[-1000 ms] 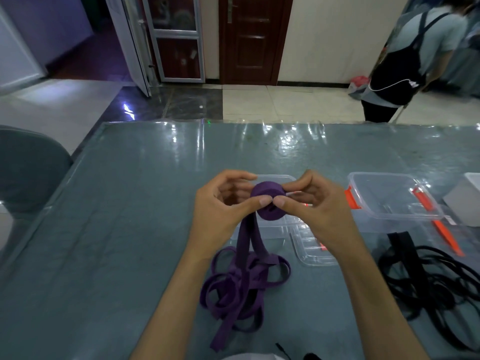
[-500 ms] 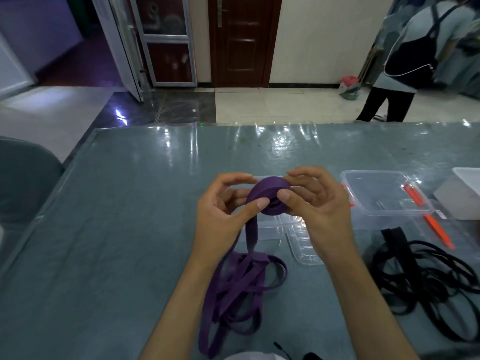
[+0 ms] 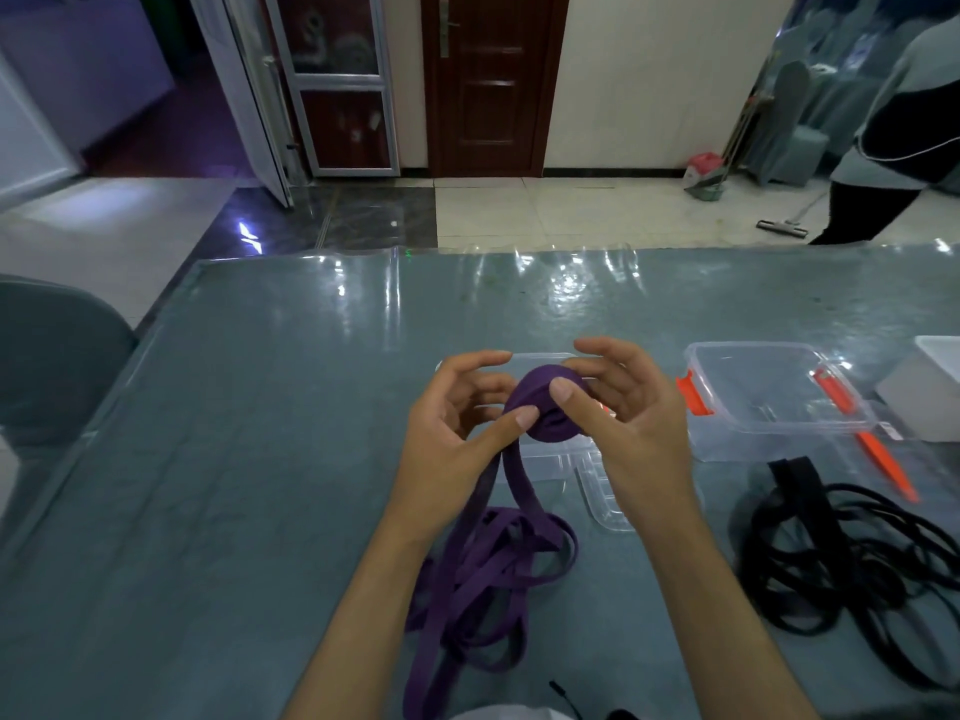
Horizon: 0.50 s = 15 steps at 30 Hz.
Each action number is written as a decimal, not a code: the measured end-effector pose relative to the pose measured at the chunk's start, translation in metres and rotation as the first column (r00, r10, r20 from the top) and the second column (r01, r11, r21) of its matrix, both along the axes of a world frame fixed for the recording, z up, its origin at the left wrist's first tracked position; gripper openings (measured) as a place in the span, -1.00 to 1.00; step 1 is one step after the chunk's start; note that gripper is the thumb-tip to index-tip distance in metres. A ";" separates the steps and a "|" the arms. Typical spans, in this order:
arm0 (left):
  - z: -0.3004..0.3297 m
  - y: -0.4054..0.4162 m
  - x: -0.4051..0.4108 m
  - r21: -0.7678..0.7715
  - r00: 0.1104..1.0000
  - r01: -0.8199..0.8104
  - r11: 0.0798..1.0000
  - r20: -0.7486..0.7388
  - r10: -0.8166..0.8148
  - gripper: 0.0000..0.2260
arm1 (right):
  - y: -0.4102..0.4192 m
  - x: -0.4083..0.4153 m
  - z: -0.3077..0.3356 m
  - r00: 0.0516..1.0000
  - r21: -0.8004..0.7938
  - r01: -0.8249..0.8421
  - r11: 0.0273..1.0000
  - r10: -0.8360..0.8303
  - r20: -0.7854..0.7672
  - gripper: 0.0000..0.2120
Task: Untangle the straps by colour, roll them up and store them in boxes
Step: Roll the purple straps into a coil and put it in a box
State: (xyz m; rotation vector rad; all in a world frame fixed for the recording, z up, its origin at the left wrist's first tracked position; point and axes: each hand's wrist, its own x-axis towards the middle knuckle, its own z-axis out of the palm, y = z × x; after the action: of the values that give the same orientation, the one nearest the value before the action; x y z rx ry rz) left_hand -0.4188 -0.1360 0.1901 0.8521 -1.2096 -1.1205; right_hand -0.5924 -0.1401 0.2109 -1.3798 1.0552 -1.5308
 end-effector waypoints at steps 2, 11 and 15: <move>0.001 0.000 -0.002 0.001 1.000 -0.003 1.000 -0.014 0.003 -0.70 | 0.000 -0.001 0.000 1.000 -0.030 0.009 1.000 -0.010 -0.026 -0.73; -0.005 0.000 -0.004 -0.065 0.999 -0.042 0.997 -0.006 0.042 -0.76 | 0.001 -0.015 0.005 0.994 -0.043 -0.109 0.993 0.109 -0.019 -0.88; -0.003 -0.005 0.007 -0.080 0.999 -0.028 0.996 -0.031 0.026 -0.74 | 0.001 -0.010 0.004 0.988 0.002 -0.154 0.988 0.154 -0.005 -0.86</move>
State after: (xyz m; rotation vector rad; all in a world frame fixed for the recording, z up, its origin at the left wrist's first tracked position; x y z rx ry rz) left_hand -0.4120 -0.1407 0.1873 0.7854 -1.2075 -1.0521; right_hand -0.6029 -0.1390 0.2150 -1.4300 0.9297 -1.4135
